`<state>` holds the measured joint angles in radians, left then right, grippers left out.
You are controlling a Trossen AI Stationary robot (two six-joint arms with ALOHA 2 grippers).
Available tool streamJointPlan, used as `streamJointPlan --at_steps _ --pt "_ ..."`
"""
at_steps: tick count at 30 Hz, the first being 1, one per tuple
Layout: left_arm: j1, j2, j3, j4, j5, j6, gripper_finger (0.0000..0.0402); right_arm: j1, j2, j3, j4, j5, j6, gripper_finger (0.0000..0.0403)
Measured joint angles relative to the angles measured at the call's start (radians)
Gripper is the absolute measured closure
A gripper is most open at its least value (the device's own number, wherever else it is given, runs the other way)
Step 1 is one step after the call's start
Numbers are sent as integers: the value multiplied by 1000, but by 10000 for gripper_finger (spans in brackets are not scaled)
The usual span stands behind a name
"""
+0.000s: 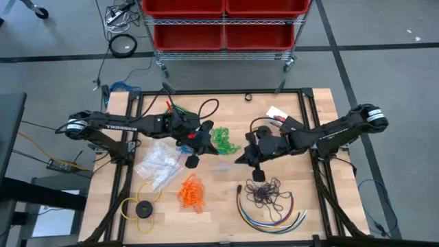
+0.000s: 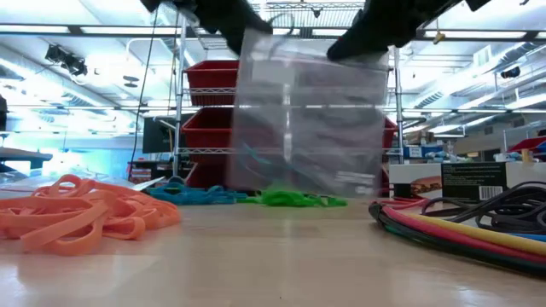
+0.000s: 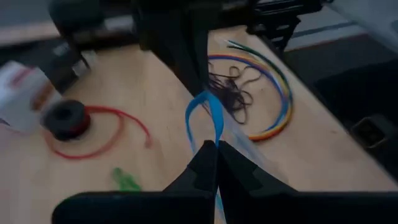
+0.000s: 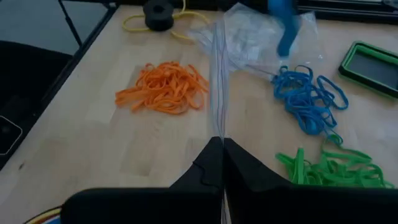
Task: Sort rubber bands
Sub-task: Put the blue rubber band into the transparent zip bag
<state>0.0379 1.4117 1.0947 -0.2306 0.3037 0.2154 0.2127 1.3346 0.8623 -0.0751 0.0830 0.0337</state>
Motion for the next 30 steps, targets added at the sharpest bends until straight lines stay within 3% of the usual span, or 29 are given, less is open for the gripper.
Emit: streamJointPlan --at_steps 4,10,20,30 --pt "-27 0 70 -1 -88 46 388 -6 32 1 -9 2 -2 403" --pt "-29 33 95 97 34 -118 388 -16 91 38 -57 55 -28 403" --pt "-26 196 91 76 17 -174 388 -11 103 167 -206 104 -87 403" --pt "-16 212 91 97 3 -188 388 17 105 169 -266 128 -81 403"
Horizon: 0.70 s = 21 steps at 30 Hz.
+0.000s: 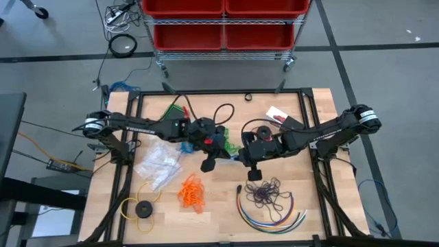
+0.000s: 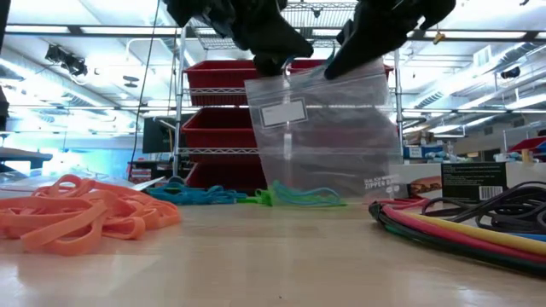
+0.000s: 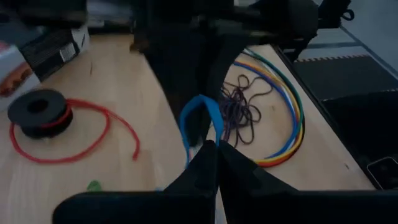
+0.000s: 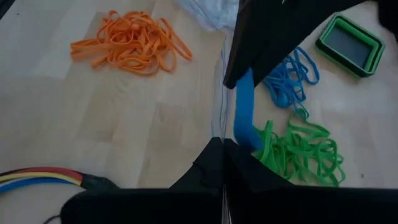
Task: Sort rubber bands
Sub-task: Put the blue rubber band into the transparent zip bag
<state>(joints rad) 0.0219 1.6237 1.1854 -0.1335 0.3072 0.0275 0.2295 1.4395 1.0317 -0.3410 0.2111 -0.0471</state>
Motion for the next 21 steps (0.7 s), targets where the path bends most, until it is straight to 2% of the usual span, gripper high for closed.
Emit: streamJointPlan --at_steps 8,16,21 --pt "6 39 -19 5 36 -37 388 0 0 0 1 10 0 403" --pt "12 115 -20 -26 35 -38 388 0 0 0 7 9 -7 403" --pt "12 120 -20 -22 15 -35 388 0 0 -1 2 4 -8 403"
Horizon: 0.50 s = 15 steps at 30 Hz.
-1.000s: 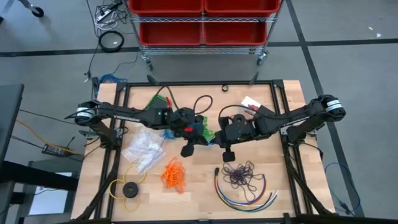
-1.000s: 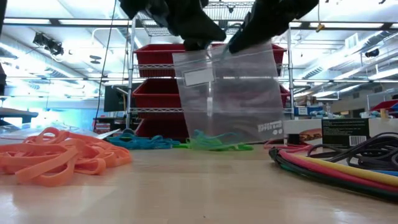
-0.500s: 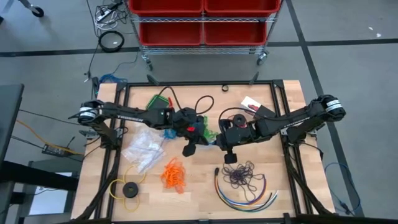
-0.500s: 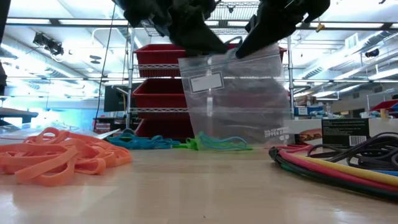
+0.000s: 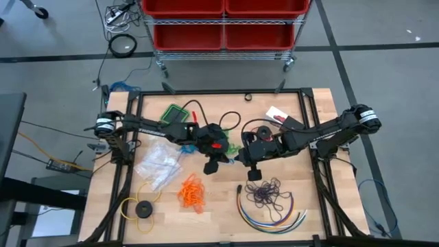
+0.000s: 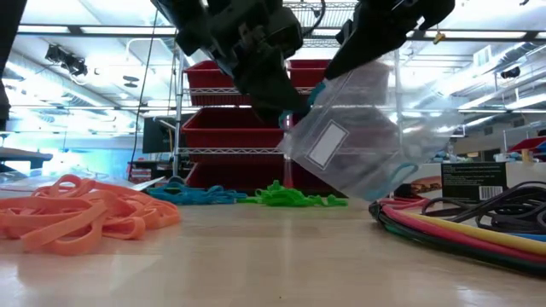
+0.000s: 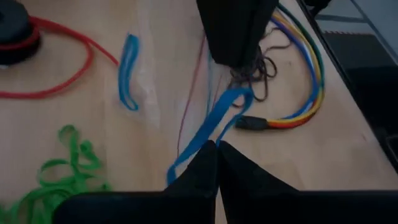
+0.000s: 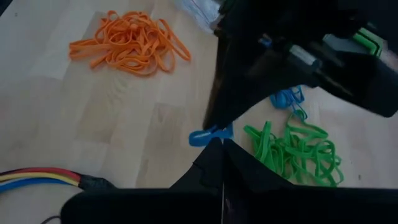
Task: Sort rubber bands
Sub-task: Put the blue rubber band into the transparent zip bag
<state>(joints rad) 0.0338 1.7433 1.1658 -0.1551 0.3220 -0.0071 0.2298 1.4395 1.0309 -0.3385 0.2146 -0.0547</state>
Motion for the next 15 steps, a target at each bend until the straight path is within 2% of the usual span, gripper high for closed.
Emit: streamJointPlan --at_steps 6,13,15 --pt "35 -34 0 -128 -130 2 388 7 0 0 1 0 0 403" --pt "78 -35 0 -320 -153 0 388 8 0 0 1 1 0 403" --pt "83 -35 0 -402 -221 4 387 8 0 0 1 1 0 403"
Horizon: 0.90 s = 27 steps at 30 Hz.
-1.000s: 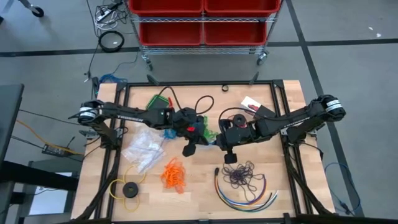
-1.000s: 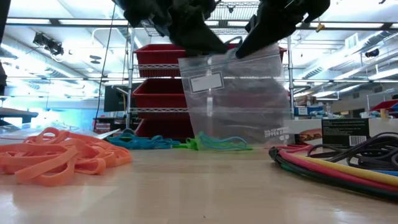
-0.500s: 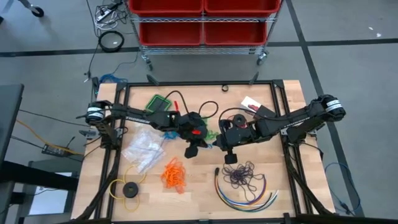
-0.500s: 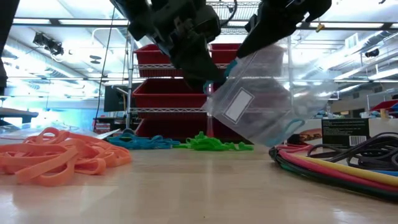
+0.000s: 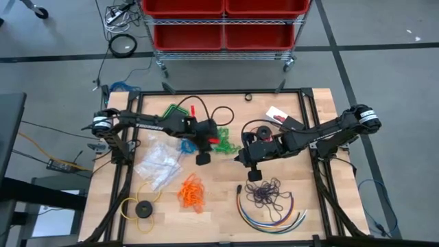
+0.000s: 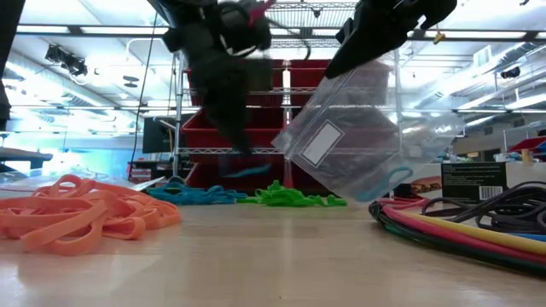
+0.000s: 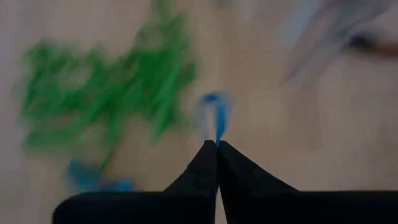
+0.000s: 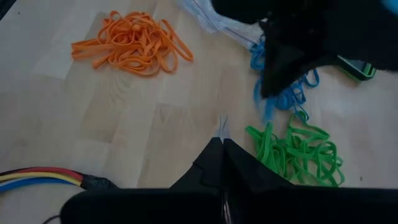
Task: Sort rubber bands
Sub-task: Put the blue rubber band into the transparent zip bag
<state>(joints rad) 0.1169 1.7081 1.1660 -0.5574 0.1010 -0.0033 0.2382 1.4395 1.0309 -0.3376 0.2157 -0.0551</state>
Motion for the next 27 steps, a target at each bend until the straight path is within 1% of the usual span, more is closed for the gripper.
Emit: streamJointPlan --at_steps 2,4,8,11,13,16,23,27 --pt "12 0 0 -82 -78 9 387 0 0 0 0 0 0 403" --pt "29 -1 -20 -114 -134 17 387 0 0 0 0 0 0 403" --pt "73 -1 -88 -102 -137 18 387 0 0 0 5 1 0 403" --pt "99 -1 -146 -57 -136 -1 386 0 0 0 6 1 1 403" --pt "106 -1 -172 -33 -117 -5 380 0 0 0 6 1 1 403" --pt "98 -1 -177 -10 -77 -1 352 -1 0 0 6 1 2 403" --pt "57 -1 -128 -12 -71 -6 248 -1 0 0 6 0 9 403" --pt "38 -8 -91 -18 -74 -12 209 -1 0 0 6 0 25 403"
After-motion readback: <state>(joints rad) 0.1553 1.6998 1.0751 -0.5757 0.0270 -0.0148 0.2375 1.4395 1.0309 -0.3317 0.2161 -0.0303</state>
